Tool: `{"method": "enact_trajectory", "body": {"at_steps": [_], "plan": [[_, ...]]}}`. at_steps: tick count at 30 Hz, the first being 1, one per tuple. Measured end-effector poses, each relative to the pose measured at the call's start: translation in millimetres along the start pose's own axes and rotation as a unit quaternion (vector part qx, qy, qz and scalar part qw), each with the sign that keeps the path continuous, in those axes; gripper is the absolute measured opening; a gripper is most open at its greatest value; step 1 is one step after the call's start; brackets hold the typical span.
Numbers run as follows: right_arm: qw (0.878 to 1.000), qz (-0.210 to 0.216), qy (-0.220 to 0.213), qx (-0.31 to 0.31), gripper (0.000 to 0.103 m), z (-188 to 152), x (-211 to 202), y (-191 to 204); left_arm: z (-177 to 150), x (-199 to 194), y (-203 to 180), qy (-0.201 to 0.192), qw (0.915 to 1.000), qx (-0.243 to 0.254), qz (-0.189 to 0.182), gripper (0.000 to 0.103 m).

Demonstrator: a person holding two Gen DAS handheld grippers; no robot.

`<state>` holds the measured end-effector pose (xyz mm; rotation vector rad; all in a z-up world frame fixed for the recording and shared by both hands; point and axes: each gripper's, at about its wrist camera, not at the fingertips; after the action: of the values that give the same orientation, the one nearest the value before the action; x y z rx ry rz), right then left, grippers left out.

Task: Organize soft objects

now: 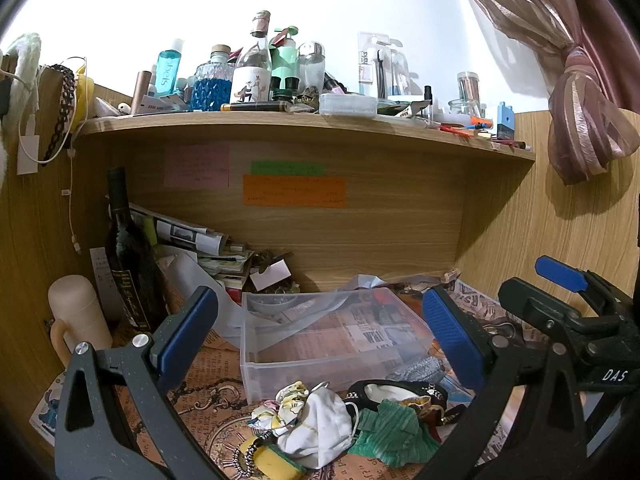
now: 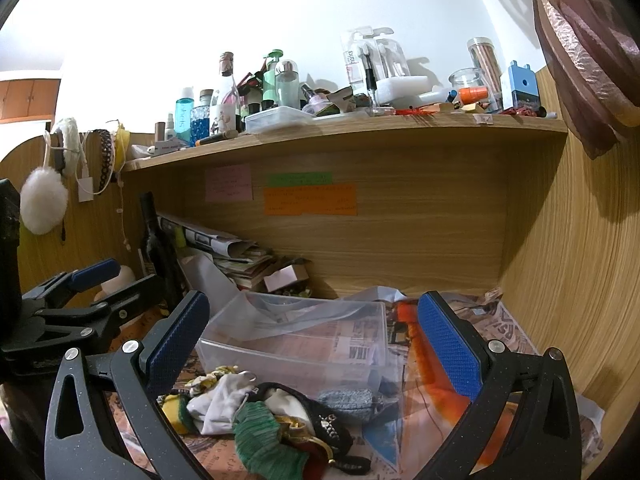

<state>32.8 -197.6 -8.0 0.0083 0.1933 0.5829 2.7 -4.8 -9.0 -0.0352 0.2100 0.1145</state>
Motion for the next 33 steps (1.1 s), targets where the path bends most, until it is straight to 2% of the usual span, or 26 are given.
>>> {"method": "enact_trajectory", "body": {"at_steps": [24,33], "plan": [[1.0,0.003,0.01,-0.001,0.103,-1,6,-2,-3,4,0,0.007,1.0,-0.002,-0.002,0.103],[0.999,0.003,0.036,0.011,0.103,-8,18,-11,-10,18,5,0.037,0.9993,-0.003,-0.011,0.103]]}}
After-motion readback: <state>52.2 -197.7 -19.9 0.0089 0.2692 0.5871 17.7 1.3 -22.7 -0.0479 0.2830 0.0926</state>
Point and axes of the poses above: each gripper's, at about its wrist camera, not at the fingertips, and x roughly the way its jaws point, y to its left, z to its top, and after that the axes turned 7 degrees about z, right-handed
